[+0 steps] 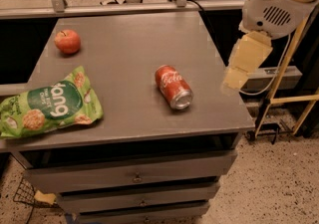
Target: Place coke can upright
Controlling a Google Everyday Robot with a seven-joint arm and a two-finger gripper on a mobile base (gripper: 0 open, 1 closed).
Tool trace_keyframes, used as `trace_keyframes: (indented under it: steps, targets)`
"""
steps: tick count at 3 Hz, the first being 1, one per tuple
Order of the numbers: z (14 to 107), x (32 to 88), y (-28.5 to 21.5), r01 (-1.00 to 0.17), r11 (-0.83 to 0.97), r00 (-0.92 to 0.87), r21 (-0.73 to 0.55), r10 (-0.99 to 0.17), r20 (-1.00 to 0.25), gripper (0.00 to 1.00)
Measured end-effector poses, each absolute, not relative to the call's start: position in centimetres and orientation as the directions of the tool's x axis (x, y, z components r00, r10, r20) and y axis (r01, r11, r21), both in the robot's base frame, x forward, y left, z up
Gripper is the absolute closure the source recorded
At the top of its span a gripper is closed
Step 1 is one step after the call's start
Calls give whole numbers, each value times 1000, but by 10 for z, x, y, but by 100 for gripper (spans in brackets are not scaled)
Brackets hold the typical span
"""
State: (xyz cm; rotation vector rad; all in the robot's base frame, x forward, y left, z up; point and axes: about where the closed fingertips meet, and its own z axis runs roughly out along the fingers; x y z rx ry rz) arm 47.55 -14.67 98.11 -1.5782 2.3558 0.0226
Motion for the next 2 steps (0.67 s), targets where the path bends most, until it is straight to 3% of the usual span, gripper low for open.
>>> trace_keyframes:
  steps: [2]
  targets:
    - [960,512,-121,-893,437,-405,-108,-884,-231,0]
